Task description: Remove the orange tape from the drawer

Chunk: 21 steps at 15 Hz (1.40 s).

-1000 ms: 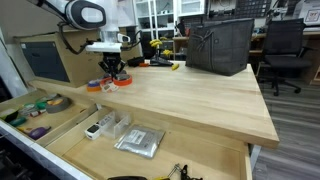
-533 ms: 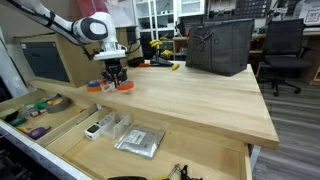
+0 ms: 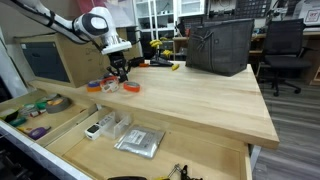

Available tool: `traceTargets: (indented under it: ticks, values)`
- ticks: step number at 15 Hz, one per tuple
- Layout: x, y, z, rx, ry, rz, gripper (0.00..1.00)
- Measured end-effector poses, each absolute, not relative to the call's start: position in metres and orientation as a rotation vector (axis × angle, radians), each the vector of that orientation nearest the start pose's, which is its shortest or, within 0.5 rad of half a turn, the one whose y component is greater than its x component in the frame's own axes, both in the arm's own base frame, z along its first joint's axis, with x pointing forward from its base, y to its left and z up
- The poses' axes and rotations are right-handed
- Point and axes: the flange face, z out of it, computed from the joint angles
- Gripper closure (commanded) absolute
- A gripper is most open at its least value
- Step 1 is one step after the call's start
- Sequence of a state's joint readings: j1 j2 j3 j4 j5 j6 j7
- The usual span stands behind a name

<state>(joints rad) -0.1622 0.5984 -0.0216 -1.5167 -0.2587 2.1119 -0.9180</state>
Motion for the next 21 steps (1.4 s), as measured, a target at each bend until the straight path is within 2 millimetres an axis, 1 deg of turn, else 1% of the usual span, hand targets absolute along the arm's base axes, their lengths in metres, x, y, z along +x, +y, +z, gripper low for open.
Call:
traceTargets:
  ticks: [3, 6, 9, 11, 13, 15, 17, 21]
  values:
    - [0.688, -0.154, 0.327, -2.986, -1.399, 0.146, 0.19]
    - [0.686, -0.162, 0.336, -2.976, -1.338, 0.079, 0.0]
    - [0.689, -0.172, 0.346, -3.02, -1.142, -0.013, 0.0]
    - [0.692, -0.184, 0.351, -3.061, -0.973, -0.065, 0.0]
    - [0.696, -0.199, 0.35, -3.103, -0.808, -0.101, 0.0]
    - [0.7, -0.212, 0.342, -3.134, -0.634, -0.118, 0.0]
    - [0.706, -0.222, 0.33, -3.151, -0.458, -0.13, 0.0]
    - [0.72, -0.224, 0.309, -3.163, -0.126, -0.171, 0.0]
